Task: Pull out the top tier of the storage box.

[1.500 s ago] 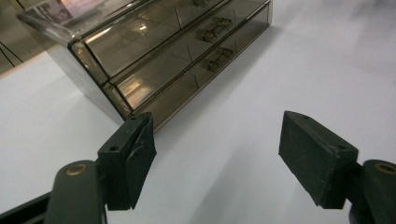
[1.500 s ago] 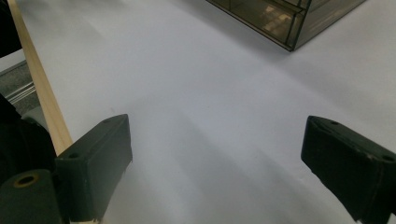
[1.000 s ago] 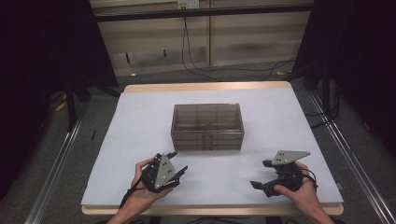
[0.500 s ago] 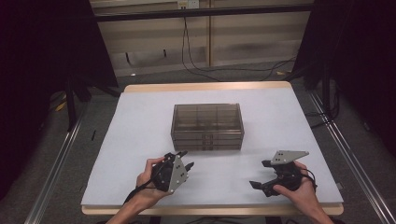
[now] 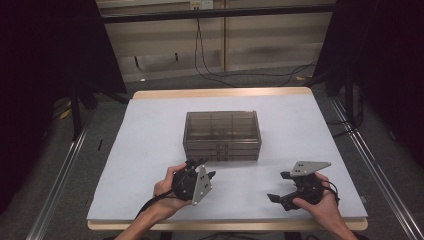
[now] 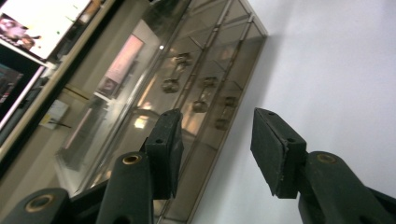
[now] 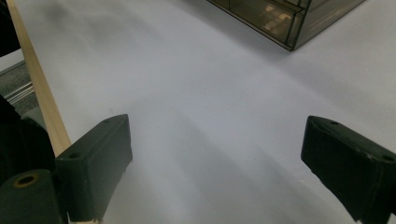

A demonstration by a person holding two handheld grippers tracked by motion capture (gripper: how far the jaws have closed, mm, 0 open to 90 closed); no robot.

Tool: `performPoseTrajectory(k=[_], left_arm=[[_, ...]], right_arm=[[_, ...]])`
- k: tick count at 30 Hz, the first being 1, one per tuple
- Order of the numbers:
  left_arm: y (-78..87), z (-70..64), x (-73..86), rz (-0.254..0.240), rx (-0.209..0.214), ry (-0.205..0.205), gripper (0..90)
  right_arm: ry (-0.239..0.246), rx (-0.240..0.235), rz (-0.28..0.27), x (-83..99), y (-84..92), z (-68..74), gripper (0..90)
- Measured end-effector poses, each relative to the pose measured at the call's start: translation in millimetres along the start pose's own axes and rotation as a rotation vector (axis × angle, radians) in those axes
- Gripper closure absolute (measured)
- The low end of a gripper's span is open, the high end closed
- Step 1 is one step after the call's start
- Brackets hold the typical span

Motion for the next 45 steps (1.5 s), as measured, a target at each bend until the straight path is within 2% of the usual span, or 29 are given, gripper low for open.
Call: performPoseTrajectory(k=[3, 4, 5, 6, 7, 8, 11, 15, 16, 17, 20, 21, 24, 25, 27, 29, 30, 32, 33, 34, 35, 36, 39, 41, 43, 44, 45], left_arm=[[-2.9, 1.6, 0.5, 0.006, -0.011, -0.002, 57.3], [-3.2, 2.5, 1.9, 0.021, -0.011, -0.010, 57.4], [-4.2, 3.5, 1.5, 0.020, -0.015, -0.003, 58.3], [-5.9, 6.4, -0.3, 0.010, -0.027, -0.014, 58.6], [-6.6, 6.2, 0.1, 0.020, -0.022, -0.004, 58.9], [-8.0, 7.6, -1.7, 0.010, -0.019, -0.018, 59.9], [-9.0, 5.4, -1.8, 0.016, 0.002, -0.025, 62.3], [-10.3, 3.2, -0.9, 0.028, -0.014, -0.049, 63.9], [-11.4, 3.3, -1.6, 0.023, -0.016, -0.069, 63.9], [-11.1, 3.6, -0.2, 0.041, -0.030, -0.083, 63.9], [-16.3, 6.3, -2.5, 0.036, -0.060, -0.104, 63.8], [-16.9, 6.4, -2.1, 0.045, -0.071, -0.099, 63.9], [-19.1, 6.8, -2.5, 0.059, -0.098, -0.139, 65.3], [-20.8, 8.0, -4.2, 0.050, -0.113, -0.166, 65.7], [-21.7, 6.5, -3.5, 0.061, -0.123, -0.166, 66.6], [-23.5, 7.0, -4.5, 0.061, -0.140, -0.213, 67.6], [-23.6, 4.9, -3.0, 0.069, -0.141, -0.199, 67.6], [-23.2, 7.7, -2.7, 0.086, -0.151, -0.237, 67.4], [-23.6, 7.9, -2.8, 0.085, -0.154, -0.236, 67.3], [-24.2, 9.6, -4.6, 0.079, -0.165, -0.264, 67.4], [-23.6, 9.7, -3.9, 0.094, -0.170, -0.270, 67.3], [-24.7, 9.8, -5.4, 0.086, -0.179, -0.270, 67.3], [-26.8, 10.2, -8.5, 0.091, -0.207, -0.317, 67.4], [-28.8, 10.6, -10.4, 0.089, -0.243, -0.351, 66.6], [-30.0, 10.2, -10.6, 0.093, -0.239, -0.361, 64.9], [-31.1, 9.9, -10.7, 0.089, -0.250, -0.359, 64.9], [-32.6, 9.8, -10.0, 0.095, -0.257, -0.375, 64.9]], right_arm=[[0.005, 0.002, 0.003, 0.2, 0.0, 0.3, 8.9], [0.006, 0.002, 0.003, 0.2, 0.1, 0.2, 8.8], [0.003, 0.002, 0.001, 0.2, 0.4, -0.1, 8.7], [0.002, 0.002, -0.002, -0.1, 0.3, -0.7, 8.7], [0.004, 0.003, -0.001, 0.0, 0.5, -1.0, 8.7], [0.004, 0.002, -0.001, 0.2, 0.5, -0.7, 8.7], [0.006, 0.001, 0.002, 0.3, 0.4, 0.1, 8.7], [0.001, 0.001, 0.000, 0.2, 0.0, -0.7, 8.7], [0.001, 0.000, 0.001, 0.1, -0.4, -0.6, 8.7], [0.004, -0.001, 0.002, 0.1, -0.8, -0.5, 8.7], [0.005, 0.000, 0.005, 0.0, -1.7, -0.4, 8.7], [0.005, 0.000, 0.005, -0.2, -1.6, -0.1, 8.7], [0.004, -0.001, 0.004, 0.1, -1.2, -0.1, 8.7], [0.005, -0.001, 0.003, 0.1, -1.2, -0.4, 8.7], [0.006, -0.002, 0.005, 0.2, -1.5, -0.1, 8.7], [0.008, -0.004, 0.005, 0.1, -1.6, 0.5, 8.7], [0.008, -0.002, 0.006, 0.2, -1.3, 0.5, 8.7], [0.004, -0.004, 0.004, 0.2, -1.0, 0.3, 8.7], [0.006, -0.004, 0.004, 0.1, -1.0, 0.0, 8.7], [0.005, -0.004, 0.004, 0.1, -1.3, 0.0, 8.7], [0.006, -0.003, 0.005, 0.2, -1.6, -0.1, 8.7], [0.008, -0.001, 0.007, 0.2, -1.8, -0.2, 8.7], [0.008, -0.001, 0.006, 0.0, -1.9, -0.2, 8.7], [0.006, -0.003, 0.005, 0.0, -1.5, 0.0, 8.7], [0.006, -0.005, 0.004, 0.0, -1.2, 0.3, 8.7], [0.006, -0.001, 0.005, 0.2, -1.0, 0.3, 8.7], [0.005, -0.005, 0.004, 0.2, -1.0, 0.4, 8.7]])
Point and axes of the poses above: each handheld gripper's, and its own axes: y roughly backward along the jaws, x roughly out of its underside, z roughly to its left, the point moved 9 cm from there along -y, roughly forward along the jaws, and after that the axes turned 7 degrees about -x, right-handed, at the moved point
